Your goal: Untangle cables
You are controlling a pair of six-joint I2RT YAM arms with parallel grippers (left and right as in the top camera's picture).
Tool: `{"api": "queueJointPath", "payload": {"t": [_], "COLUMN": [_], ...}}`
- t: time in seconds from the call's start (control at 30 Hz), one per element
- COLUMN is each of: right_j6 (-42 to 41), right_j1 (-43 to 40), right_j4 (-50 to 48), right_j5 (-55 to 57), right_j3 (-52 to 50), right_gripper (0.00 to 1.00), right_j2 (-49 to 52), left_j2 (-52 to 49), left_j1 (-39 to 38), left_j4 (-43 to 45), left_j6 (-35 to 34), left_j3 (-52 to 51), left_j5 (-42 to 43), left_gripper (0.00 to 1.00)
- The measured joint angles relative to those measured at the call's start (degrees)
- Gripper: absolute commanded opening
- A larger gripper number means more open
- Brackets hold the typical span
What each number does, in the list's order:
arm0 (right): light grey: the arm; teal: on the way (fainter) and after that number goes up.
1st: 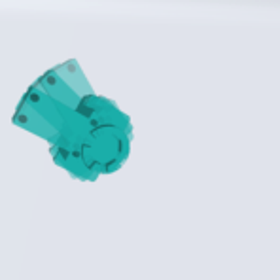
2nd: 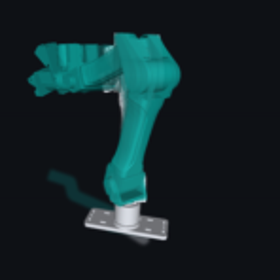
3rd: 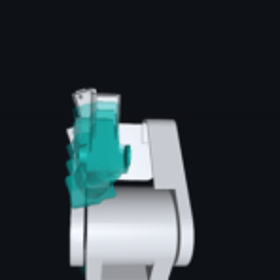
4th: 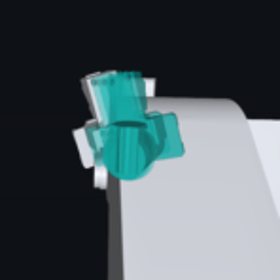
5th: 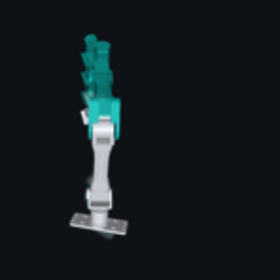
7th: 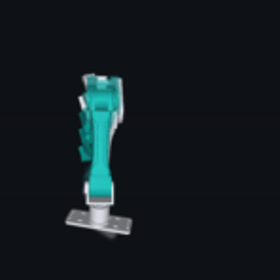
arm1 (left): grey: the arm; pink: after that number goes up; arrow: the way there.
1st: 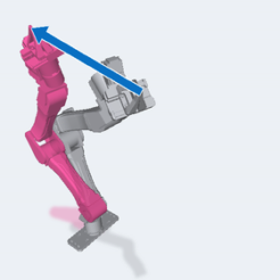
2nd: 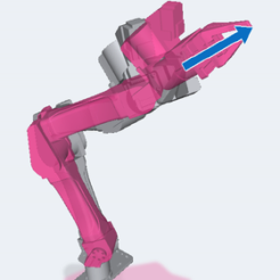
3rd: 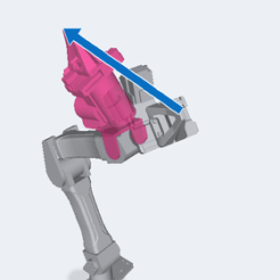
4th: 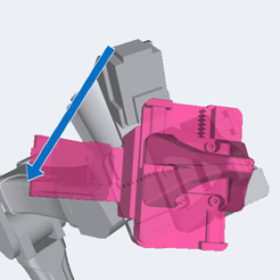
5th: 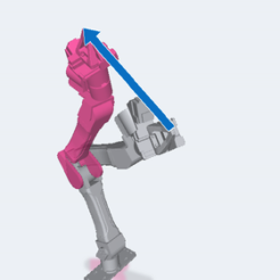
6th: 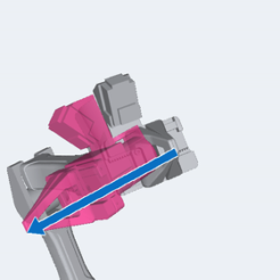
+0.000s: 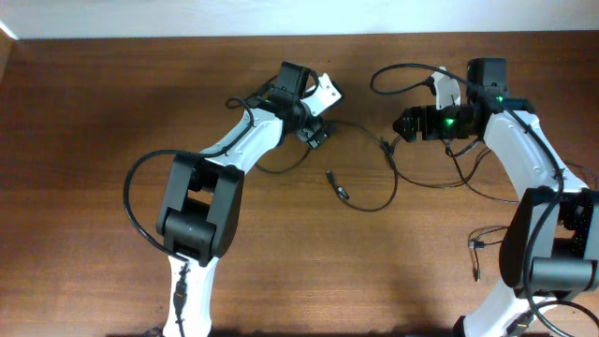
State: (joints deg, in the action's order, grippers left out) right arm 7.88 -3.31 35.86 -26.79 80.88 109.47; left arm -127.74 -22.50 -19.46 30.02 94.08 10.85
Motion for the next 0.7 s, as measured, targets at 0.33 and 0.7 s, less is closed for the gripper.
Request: {"api": "queueJointPath", "payload": {"t": [0.33,0.7], "right_j6": [-0.02,0.02], "right_j1": [0.0,0.0], "right_j4": [-0.59,-0.79], "right_j5": [0.0,0.02], "right_j3": [0.0,0.0], "right_gripper": [0.99,0.99], "right_j2": [0.0,0.0], "left_j2": [-2.64,-5.03], "left_j1": [-3.39,-3.69], "left_j4": [6.14,5.73], "left_j6": [2.58,3.39], "left_j3": [0.0,0.26], "left_j5": [-1.77,-2.51], "left_gripper": [0.92,0.0]}}
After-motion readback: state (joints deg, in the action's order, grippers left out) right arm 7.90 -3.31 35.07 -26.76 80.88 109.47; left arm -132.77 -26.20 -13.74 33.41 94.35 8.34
